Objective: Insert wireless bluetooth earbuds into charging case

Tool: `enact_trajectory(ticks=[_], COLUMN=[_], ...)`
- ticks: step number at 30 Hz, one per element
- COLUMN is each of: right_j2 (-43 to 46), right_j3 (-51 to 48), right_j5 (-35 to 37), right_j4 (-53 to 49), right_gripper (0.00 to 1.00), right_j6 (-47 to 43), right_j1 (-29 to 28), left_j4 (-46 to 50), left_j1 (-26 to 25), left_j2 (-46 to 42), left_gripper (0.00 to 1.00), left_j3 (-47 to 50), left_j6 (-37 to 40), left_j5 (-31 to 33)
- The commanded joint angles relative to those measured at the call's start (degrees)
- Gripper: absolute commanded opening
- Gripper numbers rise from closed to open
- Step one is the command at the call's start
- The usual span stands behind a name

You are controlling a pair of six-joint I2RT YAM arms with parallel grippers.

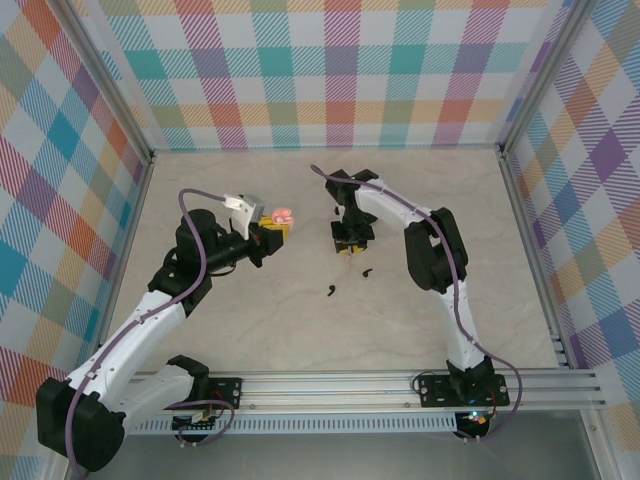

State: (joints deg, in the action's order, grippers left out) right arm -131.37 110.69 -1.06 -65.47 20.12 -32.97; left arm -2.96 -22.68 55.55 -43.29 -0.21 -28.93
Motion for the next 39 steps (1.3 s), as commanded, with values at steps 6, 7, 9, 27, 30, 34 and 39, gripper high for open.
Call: enact_trajectory(ticks=[6,7,9,27,30,34,39], right_j2=[-2.48,-2.62,-2.88,-5.03,-5.34,-5.98,-6.53], right_j3=[2.19,2.26,2.47,2.90,2.86,2.94,2.71], right_j5=[-0.43,-0.50,-0.52,-0.79,-0.79,-0.47,-0.18], right_j4=[-2.99,-2.91,-2.99,-3.44,-3.44,-3.44,-3.56], right_gripper=[0.31,0.31,0.31,0.31,0.31,0.30,0.29], right_j6=[0.68,0.70,0.80,1.08,1.24,1.33,1.27], right_j1=[0.19,0.13,0.12,-0.48,-0.52,-0.76,-0.94], left_j4=[-0.99,-1.00,-1.00,-1.17,-1.13,-1.08,-1.08], left_j1=[-0.09,-0.09,-0.09,-0.09,-0.09,-0.08,-0.09], left_j2=[-0.37,-0.37,-0.44,-0.03,-0.14,-0.11,-0.12], left_gripper=[0.15,0.15,0.15,0.15,0.15,0.15,0.15], left_j3=[-1.10,-1.17,-1.10,-1.10,-1.19,-1.10,-1.04], left_j6=[0.64,0.58,0.64,0.57,0.58,0.72,0.73], left_j5=[-0.79,-0.78,-0.80,-0.74,-0.70,-0.72,-0.69])
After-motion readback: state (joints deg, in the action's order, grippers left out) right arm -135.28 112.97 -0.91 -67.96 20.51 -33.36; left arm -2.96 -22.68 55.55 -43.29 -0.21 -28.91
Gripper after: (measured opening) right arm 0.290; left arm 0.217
